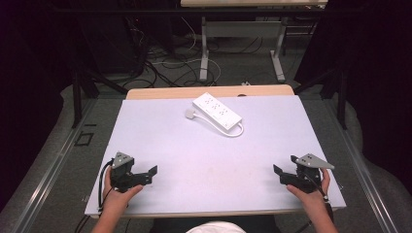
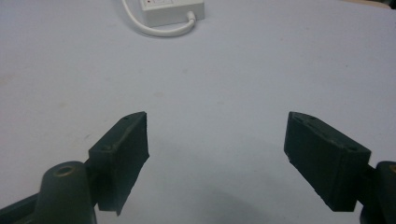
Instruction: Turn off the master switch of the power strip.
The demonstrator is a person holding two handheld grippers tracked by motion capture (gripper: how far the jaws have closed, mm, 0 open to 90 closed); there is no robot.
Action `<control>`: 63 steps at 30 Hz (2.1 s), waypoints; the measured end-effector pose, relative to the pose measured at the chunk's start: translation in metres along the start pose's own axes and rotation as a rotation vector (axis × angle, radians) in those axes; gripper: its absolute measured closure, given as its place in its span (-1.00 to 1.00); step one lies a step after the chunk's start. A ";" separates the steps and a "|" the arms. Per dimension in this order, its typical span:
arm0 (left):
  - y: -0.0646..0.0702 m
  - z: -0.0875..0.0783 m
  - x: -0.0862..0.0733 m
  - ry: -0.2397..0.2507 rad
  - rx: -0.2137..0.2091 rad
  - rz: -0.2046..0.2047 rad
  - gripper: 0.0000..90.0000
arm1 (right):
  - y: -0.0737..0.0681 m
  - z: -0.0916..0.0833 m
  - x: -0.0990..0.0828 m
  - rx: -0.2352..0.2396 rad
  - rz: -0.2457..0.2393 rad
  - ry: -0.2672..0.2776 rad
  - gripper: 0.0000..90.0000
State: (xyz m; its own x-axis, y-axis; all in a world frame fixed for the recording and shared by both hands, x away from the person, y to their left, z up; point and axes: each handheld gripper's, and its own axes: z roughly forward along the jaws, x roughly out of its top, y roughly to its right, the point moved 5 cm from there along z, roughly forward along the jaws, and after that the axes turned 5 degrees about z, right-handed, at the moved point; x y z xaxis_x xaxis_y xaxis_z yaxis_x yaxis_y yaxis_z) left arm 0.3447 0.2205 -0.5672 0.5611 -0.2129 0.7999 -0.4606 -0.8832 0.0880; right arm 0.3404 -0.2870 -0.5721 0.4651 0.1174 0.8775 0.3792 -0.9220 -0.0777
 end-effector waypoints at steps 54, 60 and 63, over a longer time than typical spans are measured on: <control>-0.003 -0.013 -0.009 -0.011 0.055 -0.025 -0.83 | -0.024 0.030 0.069 0.068 -0.071 -0.093 -0.17; -0.004 -0.013 -0.010 -0.013 0.059 -0.028 -0.82 | -0.026 0.033 0.085 0.076 -0.088 -0.096 -0.17; -0.004 -0.012 -0.010 -0.014 0.060 -0.028 -0.82 | -0.025 0.035 0.090 0.068 -0.099 -0.100 -0.17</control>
State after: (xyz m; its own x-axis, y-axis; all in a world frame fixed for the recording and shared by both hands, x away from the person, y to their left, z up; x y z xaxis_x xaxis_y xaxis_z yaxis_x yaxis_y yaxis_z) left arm 0.3326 0.2316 -0.5679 0.5828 -0.1934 0.7893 -0.4026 -0.9124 0.0737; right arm 0.4008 -0.2403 -0.5079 0.4990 0.2457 0.8310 0.4791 -0.8773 -0.0283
